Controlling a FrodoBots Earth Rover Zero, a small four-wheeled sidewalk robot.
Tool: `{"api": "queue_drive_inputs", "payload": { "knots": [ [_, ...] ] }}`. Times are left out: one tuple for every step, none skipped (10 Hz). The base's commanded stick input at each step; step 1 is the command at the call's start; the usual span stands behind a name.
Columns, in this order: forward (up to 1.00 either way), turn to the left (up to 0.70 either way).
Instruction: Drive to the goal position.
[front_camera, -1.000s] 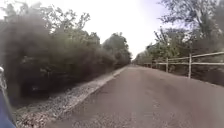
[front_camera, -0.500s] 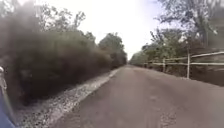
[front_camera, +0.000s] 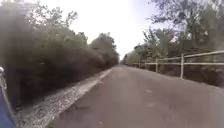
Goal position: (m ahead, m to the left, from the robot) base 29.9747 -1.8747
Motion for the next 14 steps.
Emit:
{"api": "queue_drive_inputs", "payload": {
  "knots": [
    [0.7,0.0],
    [0.7,0.0],
    [0.7,0.0],
    [0.7,0.0],
    [0.7,0.0],
    [0.7,0.0],
    [0.7,0.0],
    [0.7,0.0],
    [0.7,0.0],
    [0.7,0.0],
    [0.7,0.0],
    [0.7,0.0],
    [0.7,0.0],
    [0.7,0.0]
  ]
}}
